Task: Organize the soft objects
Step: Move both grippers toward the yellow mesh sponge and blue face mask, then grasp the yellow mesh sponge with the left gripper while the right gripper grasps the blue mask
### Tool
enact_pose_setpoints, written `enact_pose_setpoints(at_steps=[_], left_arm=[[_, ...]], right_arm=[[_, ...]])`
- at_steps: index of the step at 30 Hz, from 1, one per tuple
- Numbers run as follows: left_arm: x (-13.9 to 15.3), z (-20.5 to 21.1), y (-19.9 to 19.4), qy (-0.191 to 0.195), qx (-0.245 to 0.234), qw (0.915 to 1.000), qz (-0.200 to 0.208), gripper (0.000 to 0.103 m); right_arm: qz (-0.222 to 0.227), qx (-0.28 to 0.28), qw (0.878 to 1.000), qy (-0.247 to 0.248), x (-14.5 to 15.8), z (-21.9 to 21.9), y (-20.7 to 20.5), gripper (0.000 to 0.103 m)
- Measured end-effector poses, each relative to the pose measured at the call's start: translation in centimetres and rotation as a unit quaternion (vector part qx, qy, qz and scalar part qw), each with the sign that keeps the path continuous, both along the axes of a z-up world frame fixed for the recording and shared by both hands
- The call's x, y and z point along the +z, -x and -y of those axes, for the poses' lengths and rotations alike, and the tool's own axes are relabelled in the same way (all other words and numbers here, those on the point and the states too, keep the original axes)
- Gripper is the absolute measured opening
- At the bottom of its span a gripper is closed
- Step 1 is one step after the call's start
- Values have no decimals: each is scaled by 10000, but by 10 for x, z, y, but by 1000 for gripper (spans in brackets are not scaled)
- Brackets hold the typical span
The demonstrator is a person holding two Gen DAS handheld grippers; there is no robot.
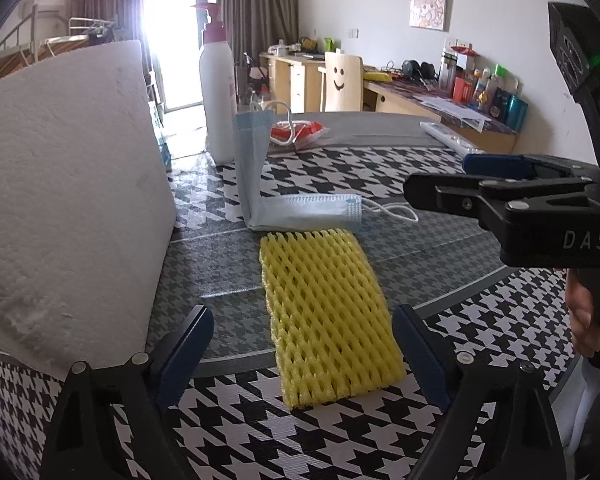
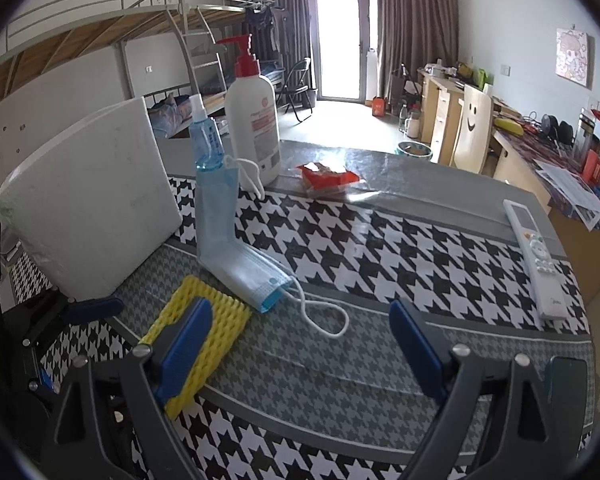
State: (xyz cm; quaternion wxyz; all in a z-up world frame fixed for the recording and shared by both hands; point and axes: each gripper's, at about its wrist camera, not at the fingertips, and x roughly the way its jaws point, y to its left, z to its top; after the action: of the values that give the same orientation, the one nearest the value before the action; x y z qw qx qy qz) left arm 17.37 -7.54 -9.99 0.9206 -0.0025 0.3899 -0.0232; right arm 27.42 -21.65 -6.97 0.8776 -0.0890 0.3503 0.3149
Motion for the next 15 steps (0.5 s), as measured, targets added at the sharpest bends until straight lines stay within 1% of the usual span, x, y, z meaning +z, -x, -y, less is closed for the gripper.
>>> enact_pose_setpoints(at_steps=[2, 8, 10, 11, 13, 15], left_arm=[[-2, 1, -2, 6, -20, 10000, -61, 86], [-5, 2, -6, 10, -42, 9999, -145, 86], [-6, 2, -8, 30, -64, 9998, -197, 85], [-7, 2, -9, 44, -56, 9997, -226, 82], [-9, -1, -12, 120, -56, 9994, -318, 79], [-11, -2, -11, 161, -81, 9992, -358, 77]], right_arm=[[-22, 3, 10000, 24, -1, -1, -2, 92], [-71, 165, 9998, 75, -2, -9, -5, 87], [-53, 255, 9996, 124, -4, -14, -7, 84], [-71, 296, 9994, 145, -5, -17, -8, 82], [-188, 400, 9988, 203, -10, -23, -13, 74], [-254, 467, 9983, 235, -14, -28, -17, 73]])
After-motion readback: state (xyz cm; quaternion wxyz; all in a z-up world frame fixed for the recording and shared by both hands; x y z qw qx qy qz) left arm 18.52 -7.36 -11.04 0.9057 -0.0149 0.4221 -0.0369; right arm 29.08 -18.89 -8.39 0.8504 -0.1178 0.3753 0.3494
